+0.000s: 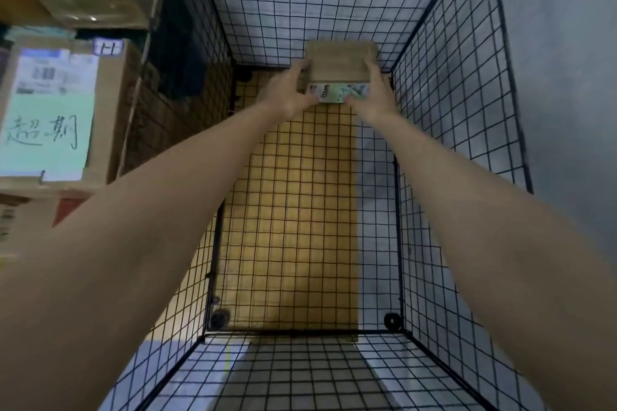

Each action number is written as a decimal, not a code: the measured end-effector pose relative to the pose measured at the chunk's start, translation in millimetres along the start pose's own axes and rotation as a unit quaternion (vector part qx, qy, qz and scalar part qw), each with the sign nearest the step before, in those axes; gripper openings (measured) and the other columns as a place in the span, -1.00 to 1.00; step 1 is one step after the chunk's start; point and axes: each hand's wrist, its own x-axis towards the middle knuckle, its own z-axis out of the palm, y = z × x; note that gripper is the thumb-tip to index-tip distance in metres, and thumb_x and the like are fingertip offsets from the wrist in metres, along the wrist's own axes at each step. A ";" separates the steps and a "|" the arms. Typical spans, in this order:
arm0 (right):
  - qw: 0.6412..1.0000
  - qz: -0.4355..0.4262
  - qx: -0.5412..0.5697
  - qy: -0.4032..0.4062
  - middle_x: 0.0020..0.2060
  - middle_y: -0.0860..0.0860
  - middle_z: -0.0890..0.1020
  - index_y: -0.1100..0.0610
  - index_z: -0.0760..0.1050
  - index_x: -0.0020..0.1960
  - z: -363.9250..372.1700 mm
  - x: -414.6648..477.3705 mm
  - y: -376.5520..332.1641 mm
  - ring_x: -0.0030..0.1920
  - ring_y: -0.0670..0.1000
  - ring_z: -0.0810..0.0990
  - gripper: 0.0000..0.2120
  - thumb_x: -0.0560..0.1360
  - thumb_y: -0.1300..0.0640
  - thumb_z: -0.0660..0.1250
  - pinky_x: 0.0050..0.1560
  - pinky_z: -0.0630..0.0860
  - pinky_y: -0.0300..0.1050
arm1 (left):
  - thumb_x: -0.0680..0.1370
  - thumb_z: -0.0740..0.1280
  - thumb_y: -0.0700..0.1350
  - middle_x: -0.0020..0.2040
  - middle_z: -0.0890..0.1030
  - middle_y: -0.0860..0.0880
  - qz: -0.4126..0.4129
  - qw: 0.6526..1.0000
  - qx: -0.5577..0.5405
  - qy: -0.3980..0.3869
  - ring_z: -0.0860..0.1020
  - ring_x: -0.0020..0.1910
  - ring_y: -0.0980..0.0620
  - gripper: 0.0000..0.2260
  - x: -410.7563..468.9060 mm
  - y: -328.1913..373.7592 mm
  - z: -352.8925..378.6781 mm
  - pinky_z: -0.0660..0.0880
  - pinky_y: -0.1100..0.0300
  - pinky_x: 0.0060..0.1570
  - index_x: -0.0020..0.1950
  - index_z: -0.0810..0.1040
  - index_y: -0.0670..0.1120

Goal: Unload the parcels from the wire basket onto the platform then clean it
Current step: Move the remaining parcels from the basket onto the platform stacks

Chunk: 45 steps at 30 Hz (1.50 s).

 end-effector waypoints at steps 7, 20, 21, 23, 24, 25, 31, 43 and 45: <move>1.000 -0.015 -0.005 -0.018 0.47 0.10 0.27 -0.01 0.12 0.58 -7.6 -8.2 -4.2 0.42 0.11 0.34 -0.26 0.52 0.22 0.41 0.36 0.37 -0.02 | 0.54 0.42 -0.09 0.47 0.37 -0.14 0.005 0.999 -0.047 -0.017 0.37 0.41 -0.13 -0.31 -8.3 -0.6 9.0 0.34 0.15 0.22 0.58 0.16 -0.01; 0.990 -0.123 -0.001 0.064 0.37 0.12 0.29 0.03 0.28 0.49 -62.1 -71.8 -73.2 0.30 0.08 0.43 -0.28 0.43 0.25 0.50 0.32 0.45 -0.03 | 0.47 0.47 -0.24 0.31 0.46 -0.11 0.056 0.984 -0.123 0.116 0.50 0.24 -0.06 -0.40 -64.8 54.4 -52.7 0.57 0.06 0.13 0.46 0.33 -0.14; 0.987 -0.132 0.015 0.087 0.36 0.11 0.30 0.05 0.30 0.47 -68.6 -78.6 -81.6 0.29 0.07 0.44 -0.31 0.43 0.24 0.50 0.35 0.44 -0.03 | 0.45 0.48 -0.23 0.33 0.45 -0.13 0.065 0.982 -0.126 0.128 0.51 0.24 -0.08 -0.38 -69.2 63.0 -60.3 0.55 0.02 0.18 0.46 0.33 -0.14; 0.979 -0.151 0.047 0.130 0.33 0.10 0.32 0.08 0.34 0.43 -83.3 -92.6 -98.6 0.26 0.06 0.47 -0.38 0.44 0.22 0.50 0.39 0.41 -0.02 | 0.42 0.51 -0.21 0.34 0.43 -0.14 0.084 0.977 -0.131 0.146 0.51 0.23 -0.08 -0.33 -79.3 81.0 -76.6 0.53 0.00 0.23 0.47 0.31 -0.14; 0.974 -0.164 0.059 0.146 0.30 0.09 0.33 0.09 0.36 0.40 -90.9 -99.0 -106.1 0.25 0.05 0.48 -0.41 0.44 0.21 0.51 0.41 0.40 -0.03 | 0.42 0.51 -0.21 0.35 0.41 -0.14 0.098 0.974 -0.132 0.153 0.50 0.23 -0.07 -0.31 -86.0 89.6 -84.7 0.52 0.00 0.24 0.49 0.29 -0.14; 0.969 -0.178 0.066 0.161 0.28 0.08 0.33 0.11 0.38 0.37 -98.9 -105.7 -113.2 0.22 0.02 0.47 -0.44 0.44 0.20 0.51 0.40 0.39 -0.08 | 0.42 0.51 -0.21 0.35 0.40 -0.14 0.117 0.971 -0.133 0.162 0.48 0.25 -0.06 -0.30 -92.9 97.6 -92.6 0.50 0.00 0.27 0.50 0.28 -0.15; 0.942 -0.254 0.077 0.206 0.25 -0.01 0.35 0.10 0.40 0.27 -149.6 -147.4 -152.5 0.05 -0.12 0.46 -0.50 0.42 0.07 0.54 0.12 0.46 -0.25 | 0.48 0.47 -0.26 0.28 0.45 -0.05 0.193 0.936 -0.214 0.201 0.53 0.18 -0.05 -0.40 -146.4 142.3 -145.8 0.62 0.20 -0.09 0.45 0.28 -0.11; 0.884 -0.379 0.172 0.214 0.18 -0.03 0.52 -0.01 0.41 0.22 -205.9 -213.1 -238.0 0.17 0.00 0.55 -0.52 0.41 0.01 0.55 0.14 0.56 -0.01 | 0.39 0.53 -0.20 0.21 0.54 0.02 0.311 0.892 -0.148 0.295 0.48 0.24 0.06 -0.46 -239.1 187.3 -246.6 0.51 0.08 0.19 0.31 0.43 0.03; 0.882 -0.381 0.194 0.197 0.18 -0.02 0.51 -0.08 0.40 0.21 -204.6 -219.8 -241.7 0.17 0.05 0.57 -0.55 0.42 -0.01 0.54 0.09 0.60 -0.01 | 0.39 0.54 -0.14 0.23 0.46 0.02 0.312 0.897 -0.110 0.293 0.43 0.22 0.13 -0.36 -249.7 187.8 -253.0 0.40 0.32 0.11 0.37 0.36 0.16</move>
